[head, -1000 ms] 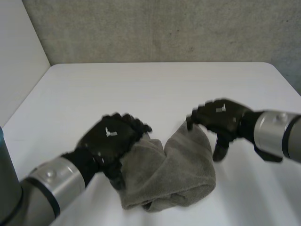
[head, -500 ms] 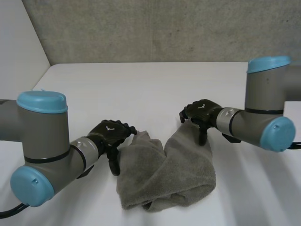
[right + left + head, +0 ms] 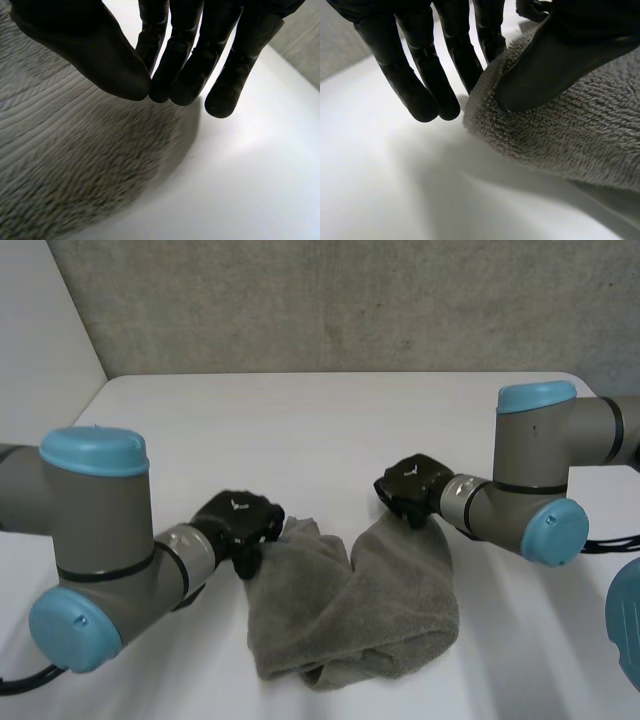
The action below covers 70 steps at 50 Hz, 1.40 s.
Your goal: Fold the towel.
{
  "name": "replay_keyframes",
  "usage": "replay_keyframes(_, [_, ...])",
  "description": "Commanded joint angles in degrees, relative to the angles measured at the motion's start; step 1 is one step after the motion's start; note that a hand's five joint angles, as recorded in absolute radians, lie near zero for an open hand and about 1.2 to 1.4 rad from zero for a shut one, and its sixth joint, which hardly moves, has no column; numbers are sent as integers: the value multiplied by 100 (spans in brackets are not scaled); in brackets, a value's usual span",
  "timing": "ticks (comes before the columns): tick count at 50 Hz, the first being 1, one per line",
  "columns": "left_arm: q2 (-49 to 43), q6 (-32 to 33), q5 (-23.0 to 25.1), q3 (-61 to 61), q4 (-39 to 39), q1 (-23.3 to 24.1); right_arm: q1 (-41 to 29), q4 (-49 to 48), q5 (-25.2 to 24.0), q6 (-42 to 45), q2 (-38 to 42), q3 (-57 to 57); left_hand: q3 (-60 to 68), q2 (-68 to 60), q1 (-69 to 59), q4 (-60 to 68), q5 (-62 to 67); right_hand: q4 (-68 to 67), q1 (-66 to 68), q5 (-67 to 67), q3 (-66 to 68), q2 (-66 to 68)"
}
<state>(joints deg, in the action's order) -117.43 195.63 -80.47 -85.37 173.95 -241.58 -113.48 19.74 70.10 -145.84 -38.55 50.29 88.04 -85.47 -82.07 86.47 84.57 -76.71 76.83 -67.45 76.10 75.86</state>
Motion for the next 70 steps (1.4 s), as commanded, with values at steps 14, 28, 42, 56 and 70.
replay_keyframes(14, [168,-667,-847,1366,-230,243,-7,-489,144,-1070,-716,-170,-804,547,207,-647,-1457,5440,-5453,5515,-5380,-5356])
replay_keyframes(28, [546,-632,-838,65,-36,269,10,-199,223,-375,-21,-124,-804,547,207,-647,-1457,5283,-5296,5358,-5222,-5198])
replay_keyframes(42, [678,-632,-838,-102,-36,331,37,-208,285,-357,392,-300,-804,547,207,-647,-1457,4913,-4926,4988,-4852,-4828])
replay_keyframes(56, [669,-632,-856,-102,69,375,72,-217,285,-366,506,-362,-804,547,207,-647,-1457,3669,-3682,3744,-3609,-3585])
replay_keyframes(70, [678,-632,-856,-93,78,375,89,-217,294,-410,489,-362,-804,547,207,-647,-1457,497,-510,572,-437,-413])
